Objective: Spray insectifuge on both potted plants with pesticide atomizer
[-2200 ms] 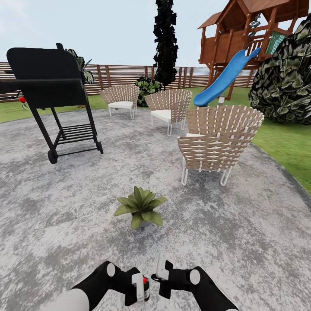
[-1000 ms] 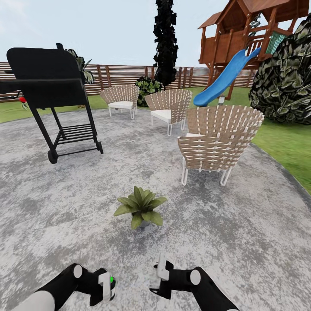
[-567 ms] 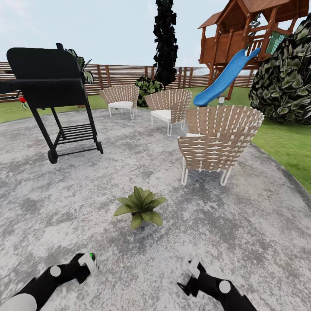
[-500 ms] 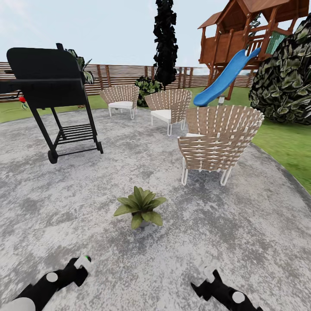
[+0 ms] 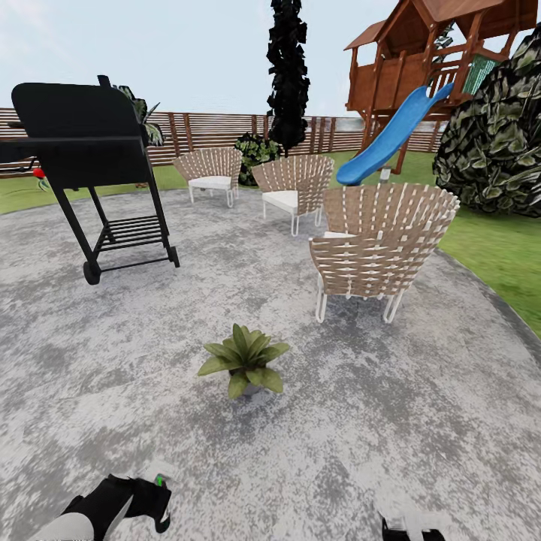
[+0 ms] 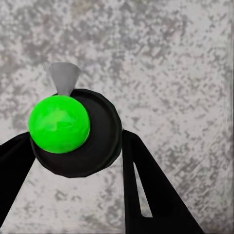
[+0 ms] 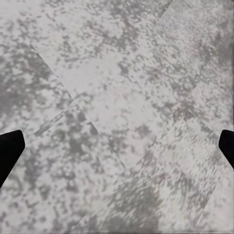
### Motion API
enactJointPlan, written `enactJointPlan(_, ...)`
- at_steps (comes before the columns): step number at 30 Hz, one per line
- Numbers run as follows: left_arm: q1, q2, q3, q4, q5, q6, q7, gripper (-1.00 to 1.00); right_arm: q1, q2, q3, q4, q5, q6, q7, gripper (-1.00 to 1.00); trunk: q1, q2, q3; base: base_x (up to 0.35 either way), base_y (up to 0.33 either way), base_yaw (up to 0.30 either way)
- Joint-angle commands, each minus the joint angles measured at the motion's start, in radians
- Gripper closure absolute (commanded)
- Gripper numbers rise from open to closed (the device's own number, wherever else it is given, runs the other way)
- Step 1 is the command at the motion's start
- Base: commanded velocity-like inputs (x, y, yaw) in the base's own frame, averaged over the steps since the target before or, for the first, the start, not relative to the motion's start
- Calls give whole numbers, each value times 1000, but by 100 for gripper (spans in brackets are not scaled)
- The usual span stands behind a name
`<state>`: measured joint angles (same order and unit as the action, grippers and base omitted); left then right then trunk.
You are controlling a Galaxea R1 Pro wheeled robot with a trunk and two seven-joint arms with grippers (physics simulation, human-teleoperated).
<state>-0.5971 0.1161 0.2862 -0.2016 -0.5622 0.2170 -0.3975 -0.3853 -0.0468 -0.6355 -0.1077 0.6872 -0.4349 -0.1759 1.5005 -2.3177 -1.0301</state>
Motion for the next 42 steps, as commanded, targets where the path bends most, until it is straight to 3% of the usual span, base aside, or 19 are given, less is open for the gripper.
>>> enactJointPlan(1, -4, -1, 10, -2, -5, 17, -7, 100, 0, 0, -6, 4, 2, -4, -6, -100, 0, 0, -1, 0, 0, 0)
enactJointPlan(5, -28, -2, 10, -4, -5, 92, -7, 100, 0, 2, -8, 5, -14, -6, -9, -100, 0, 0, -1, 0, 0, 0)
enactJointPlan(7, -73, -3, 10, -4, -5, 168, -9, 100, 0, 0, -7, 4, -16, -9, -10, -100, 0, 0, -1, 0, 0, 0)
enactJointPlan(8, -128, -10, 4, -5, -8, 278, -60, 100, 0, 1, -6, 4, -17, -14, -6, -100, 0, 0, -1, 0, 0, 0)
enactJointPlan(9, -144, -9, 3, -5, -10, 298, -90, 100, 0, 1, -5, 4, -17, -24, -6, -100, 0, 0, -1, 0, 0, 0)
enactJointPlan(10, -192, -6, -1, -6, -15, 342, -176, 100, 0, 1, -6, 5, -18, -70, -8, -100, 0, 0, -1, 0, 0, 0)
enactJointPlan(13, -236, -10, -12, -7, -39, 406, -219, 100, 0, 3, -6, 6, -48, -93, -10, -100, 0, 0, -1, 0, 0, 0)
enactJointPlan(18, -248, -8, -90, -72, -95, 457, -230, 100, 0, 10, -3, 11, -80, -97, -11, -100, 0, 0, -1, 1, 0, 0)
enactJointPlan(23, -249, -3, -104, -163, -101, 508, -255, 100, 0, 10, -3, 11, -80, -97, -7, -100, 0, 0, -1, 186, 0, 0)
enactJointPlan(24, -249, -1, -134, -177, -107, 511, -322, 100, 0, 8, -3, 11, -81, -97, -4, -100, 0, 0, -1, 326, 0, 0)
enactJointPlan(25, -249, 0, -157, -182, -112, 512, -345, 100, 0, 7, -3, 11, -82, -97, -4, -100, 0, 0, -1, 330, 0, 0)
enactJointPlan(26, -250, -1, -226, -196, -130, 514, -401, 100, 0, 6, -3, 11, -83, -97, -5, -100, 0, 0, -1, 335, 0, 0)
enactJointPlan(28, -251, -3, -267, -211, -138, 516, -439, 100, 0, 7, -3, 11, -82, -97, -7, -100, 0, 0, -1, 337, 0, 0)
enactJointPlan(31, -252, -4, -290, -246, -143, 527, -469, 100, 0, 7, -3, 11, -82, -97, -9, -100, 0, 0, -1, 337, 0, 0)
enactJointPlan(37, -254, -3, -298, -289, -141, 589, -480, 100, 0, 8, -3, 11, -81, -97, -10, -100, 0, 0, -1, 338, 0, 0)
enactJointPlan(38, -347, -33, -296, -367, -614, 621, -946, 100, 0, 8, -3, 13, -81, -97, -10, -100, 0, 0, -1, 1, 0, 0)
enactJointPlan(42, -346, -37, -296, -395, -647, 627, -974, 100, 0, 8, -3, 13, -81, -97, -10, -100, 0, 0, -1, 0, 0, 0)
